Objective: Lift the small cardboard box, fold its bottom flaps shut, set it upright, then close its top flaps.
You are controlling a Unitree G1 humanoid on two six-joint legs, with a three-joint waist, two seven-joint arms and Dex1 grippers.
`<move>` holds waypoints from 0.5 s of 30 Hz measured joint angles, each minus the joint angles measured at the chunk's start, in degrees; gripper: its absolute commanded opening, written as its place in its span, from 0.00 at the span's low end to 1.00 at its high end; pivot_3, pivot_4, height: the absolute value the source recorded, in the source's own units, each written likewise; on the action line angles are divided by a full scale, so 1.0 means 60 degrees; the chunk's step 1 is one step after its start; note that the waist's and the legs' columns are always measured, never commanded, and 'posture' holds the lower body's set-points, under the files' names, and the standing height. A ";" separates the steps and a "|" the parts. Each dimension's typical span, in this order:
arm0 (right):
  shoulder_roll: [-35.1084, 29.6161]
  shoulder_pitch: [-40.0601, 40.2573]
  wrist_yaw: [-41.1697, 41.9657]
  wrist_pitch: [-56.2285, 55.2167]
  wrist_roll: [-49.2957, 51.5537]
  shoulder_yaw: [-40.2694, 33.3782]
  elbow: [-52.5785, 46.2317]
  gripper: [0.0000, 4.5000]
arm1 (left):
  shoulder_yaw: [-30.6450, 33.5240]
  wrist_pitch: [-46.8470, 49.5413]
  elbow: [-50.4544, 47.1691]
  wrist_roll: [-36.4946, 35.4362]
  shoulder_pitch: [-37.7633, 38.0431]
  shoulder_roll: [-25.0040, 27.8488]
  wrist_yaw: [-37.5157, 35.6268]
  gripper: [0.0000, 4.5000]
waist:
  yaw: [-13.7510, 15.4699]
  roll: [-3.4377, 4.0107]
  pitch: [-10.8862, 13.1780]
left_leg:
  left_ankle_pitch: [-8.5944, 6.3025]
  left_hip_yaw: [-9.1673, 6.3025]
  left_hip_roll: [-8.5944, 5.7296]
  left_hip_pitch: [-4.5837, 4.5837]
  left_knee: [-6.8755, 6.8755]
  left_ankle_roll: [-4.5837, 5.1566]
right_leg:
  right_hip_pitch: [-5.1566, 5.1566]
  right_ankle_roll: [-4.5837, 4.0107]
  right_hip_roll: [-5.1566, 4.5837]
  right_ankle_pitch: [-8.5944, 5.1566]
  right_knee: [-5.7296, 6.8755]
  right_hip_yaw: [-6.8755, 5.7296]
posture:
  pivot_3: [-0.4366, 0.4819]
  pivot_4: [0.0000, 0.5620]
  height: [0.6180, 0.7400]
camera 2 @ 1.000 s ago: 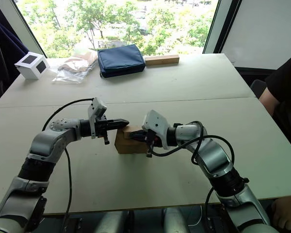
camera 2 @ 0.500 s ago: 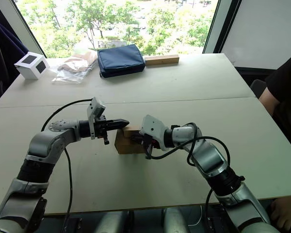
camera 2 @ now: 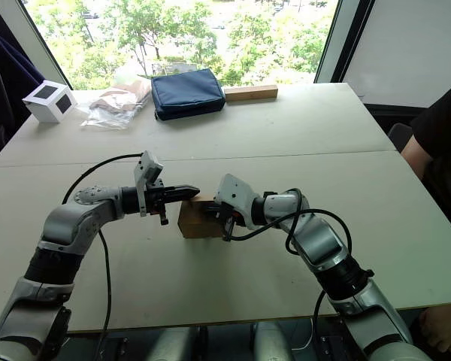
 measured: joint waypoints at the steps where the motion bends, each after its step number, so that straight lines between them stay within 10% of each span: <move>1: 0.0038 -0.0044 -0.0075 -0.0051 -0.0033 -0.0001 0.0032 0.00 | 0.0000 0.0000 0.0000 0.0033 0.0000 0.0001 -0.0005 0.00 | -0.0002 0.0000 0.0000 | 0.0000 0.0000 0.0000 0.0000 0.0000 0.0000 | -0.0001 0.0000 0.0000 0.0000 0.0000 0.0000 | 0.48 0.27 0.98; 15: -0.0125 0.0283 0.0321 0.0842 0.1091 -0.0634 -0.0714 0.00 | -0.0370 -0.0557 -0.0012 0.0536 0.0023 0.0258 -0.0409 0.00 | 0.0012 0.0000 0.0000 | -0.0001 -0.0001 0.0000 0.0000 0.0000 0.0001 | 0.0003 0.0000 -0.0006 0.0000 -0.0003 0.0000 | 0.48 0.27 0.98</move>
